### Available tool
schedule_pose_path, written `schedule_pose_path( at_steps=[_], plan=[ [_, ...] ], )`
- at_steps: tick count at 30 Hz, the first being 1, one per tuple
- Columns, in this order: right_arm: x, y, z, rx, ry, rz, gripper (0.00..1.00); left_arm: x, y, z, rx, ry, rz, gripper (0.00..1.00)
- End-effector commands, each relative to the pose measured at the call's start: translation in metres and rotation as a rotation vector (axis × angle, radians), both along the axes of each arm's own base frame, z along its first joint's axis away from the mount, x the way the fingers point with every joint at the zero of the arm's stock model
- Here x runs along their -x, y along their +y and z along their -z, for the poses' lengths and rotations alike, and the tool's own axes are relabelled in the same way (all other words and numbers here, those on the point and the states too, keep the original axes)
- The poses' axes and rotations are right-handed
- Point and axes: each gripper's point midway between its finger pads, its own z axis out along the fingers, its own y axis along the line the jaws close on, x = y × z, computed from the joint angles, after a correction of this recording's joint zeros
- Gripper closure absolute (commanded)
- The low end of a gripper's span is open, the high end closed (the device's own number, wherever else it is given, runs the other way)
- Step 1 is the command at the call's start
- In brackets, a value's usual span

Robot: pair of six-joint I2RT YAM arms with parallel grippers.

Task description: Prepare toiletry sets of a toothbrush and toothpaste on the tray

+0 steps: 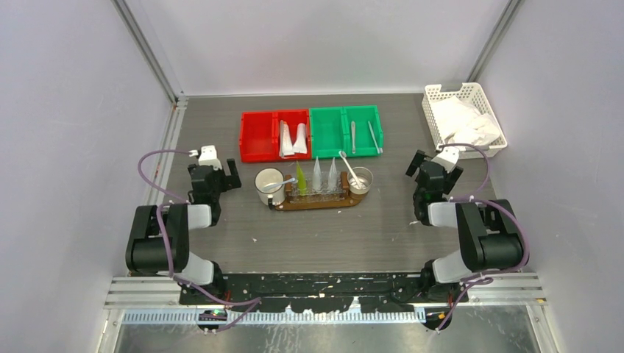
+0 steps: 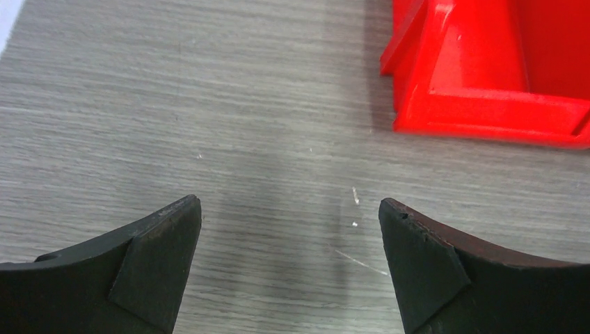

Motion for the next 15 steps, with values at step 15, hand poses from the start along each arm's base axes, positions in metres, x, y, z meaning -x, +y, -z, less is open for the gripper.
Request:
schedule_pose_path(
  at_steps=[15],
  plan=[
    [-0.003,0.01,0.003,0.012,-0.132,-0.09,0.0,-0.01,-0.008,-0.014,-0.008,-0.161,0.08,0.0]
  ],
)
